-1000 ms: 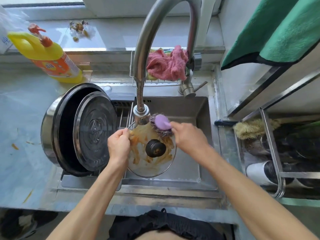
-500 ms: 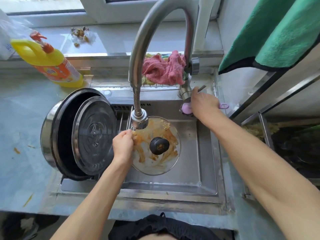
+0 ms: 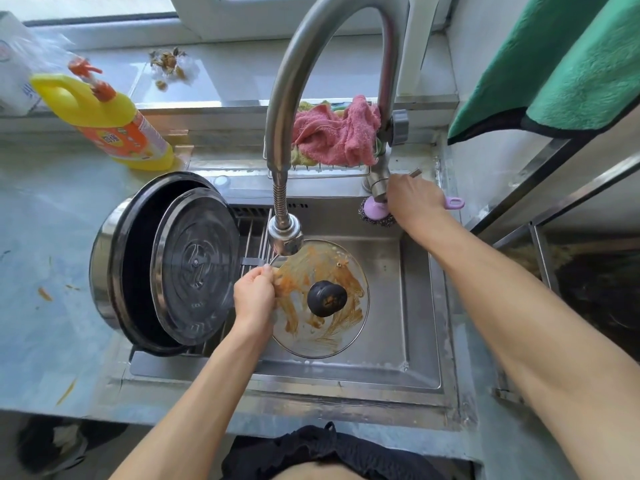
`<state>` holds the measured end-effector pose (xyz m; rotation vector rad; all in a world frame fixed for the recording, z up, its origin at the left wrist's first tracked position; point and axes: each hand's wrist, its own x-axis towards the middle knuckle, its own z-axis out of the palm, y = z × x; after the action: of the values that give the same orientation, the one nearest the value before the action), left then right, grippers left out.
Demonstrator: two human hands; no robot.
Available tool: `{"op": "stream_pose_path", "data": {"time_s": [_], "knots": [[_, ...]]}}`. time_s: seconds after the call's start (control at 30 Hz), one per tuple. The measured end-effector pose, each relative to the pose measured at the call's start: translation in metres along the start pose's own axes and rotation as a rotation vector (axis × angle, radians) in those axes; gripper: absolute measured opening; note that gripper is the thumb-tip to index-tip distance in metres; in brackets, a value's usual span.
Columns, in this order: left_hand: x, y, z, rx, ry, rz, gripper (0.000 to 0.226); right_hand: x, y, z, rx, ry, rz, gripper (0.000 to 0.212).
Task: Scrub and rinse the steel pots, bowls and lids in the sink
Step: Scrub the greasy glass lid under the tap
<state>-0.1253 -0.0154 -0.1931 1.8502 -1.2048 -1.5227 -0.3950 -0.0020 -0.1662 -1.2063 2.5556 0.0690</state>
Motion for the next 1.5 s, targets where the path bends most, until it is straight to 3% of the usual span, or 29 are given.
{"op": "stream_pose_path", "data": {"time_s": [0.83,1.5], "knots": [[0.002,-0.003,-0.009,-0.038,0.002,-0.047,0.038,0.003,0.002,0.011,0.013,0.057,-0.001,0.027],[0.012,-0.010,-0.014,-0.031,0.005,-0.034,0.027,-0.001,0.003,0.014,0.085,0.063,-0.011,0.027]]}}
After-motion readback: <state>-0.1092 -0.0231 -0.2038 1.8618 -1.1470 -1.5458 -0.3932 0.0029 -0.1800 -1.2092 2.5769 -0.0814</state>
